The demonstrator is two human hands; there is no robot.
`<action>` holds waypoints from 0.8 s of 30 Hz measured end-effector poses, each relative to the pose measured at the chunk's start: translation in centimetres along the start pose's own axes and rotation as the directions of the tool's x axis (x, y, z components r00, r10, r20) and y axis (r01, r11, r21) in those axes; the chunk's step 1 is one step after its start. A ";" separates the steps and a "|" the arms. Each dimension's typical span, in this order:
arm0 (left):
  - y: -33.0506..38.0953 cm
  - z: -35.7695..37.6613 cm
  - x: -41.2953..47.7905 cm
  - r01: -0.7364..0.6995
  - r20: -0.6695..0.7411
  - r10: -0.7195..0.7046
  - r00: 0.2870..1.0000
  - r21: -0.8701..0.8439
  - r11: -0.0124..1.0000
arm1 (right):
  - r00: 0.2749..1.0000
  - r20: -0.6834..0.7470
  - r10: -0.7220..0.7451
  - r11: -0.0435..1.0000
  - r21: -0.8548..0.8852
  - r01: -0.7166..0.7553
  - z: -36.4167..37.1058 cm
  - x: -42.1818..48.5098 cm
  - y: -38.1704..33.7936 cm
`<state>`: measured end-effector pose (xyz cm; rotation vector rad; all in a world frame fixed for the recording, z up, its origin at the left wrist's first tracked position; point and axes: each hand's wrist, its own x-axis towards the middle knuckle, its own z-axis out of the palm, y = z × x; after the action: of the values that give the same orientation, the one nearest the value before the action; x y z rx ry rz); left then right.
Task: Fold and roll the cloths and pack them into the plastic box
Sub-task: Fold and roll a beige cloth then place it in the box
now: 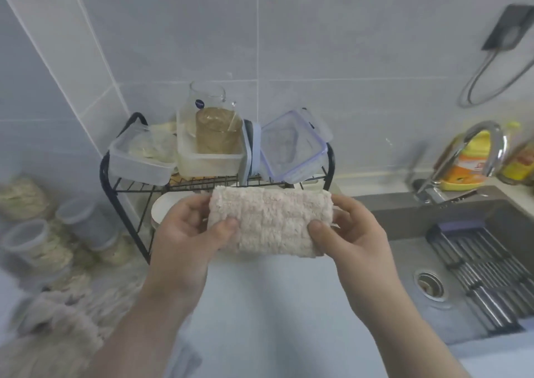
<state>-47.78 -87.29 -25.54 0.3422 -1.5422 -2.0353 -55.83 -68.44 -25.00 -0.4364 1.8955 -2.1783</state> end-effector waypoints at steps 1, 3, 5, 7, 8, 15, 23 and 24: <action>0.8 0.4 0.0 -0.002 0.021 0.002 1.000 -0.012 1.000 | 1.000 -0.015 -0.005 1.000 -0.012 0.005 -0.1 -0.5 -1.1; 2.1 1.3 0.2 -0.004 0.060 0.008 0.998 -0.070 0.998 | 0.998 -0.043 -0.037 0.999 -0.013 0.036 -0.5 -1.4 -3.3; 2.6 2.4 0.2 0.007 0.114 0.003 0.993 -0.084 0.996 | 0.993 -0.093 -0.066 0.997 -0.045 0.062 -1.0 -2.6 -4.8; 2.9 4.5 0.1 0.039 0.193 -0.015 0.981 -0.118 0.992 | 0.979 -0.176 -0.105 0.992 -0.093 0.089 -2.0 -4.0 -6.0; 2.8 5.6 0.1 0.061 0.230 -0.029 0.973 -0.137 0.989 | 0.967 -0.225 -0.121 0.989 -0.116 0.097 -2.7 -4.8 -6.6; 0.4 17.0 -2.9 0.228 0.612 -0.086 0.786 -0.158 0.961 | 0.812 -0.557 -0.173 0.977 -0.199 0.071 -11.0 -12.9 -9.6; -3.0 33.9 -15.3 0.408 0.886 -0.154 0.437 -0.042 0.912 | 0.662 -0.738 -0.132 0.990 -0.068 0.121 -24.3 -26.0 -11.2; -3.7 36.1 -16.9 0.433 0.904 -0.169 0.393 -0.020 0.901 | 0.657 -0.744 -0.121 0.990 -0.046 0.131 -26.2 -27.5 -11.2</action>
<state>-53.63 -48.12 -20.11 -0.7892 -1.7933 -2.9312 -39.45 -32.89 -19.30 0.4505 2.2583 -2.7297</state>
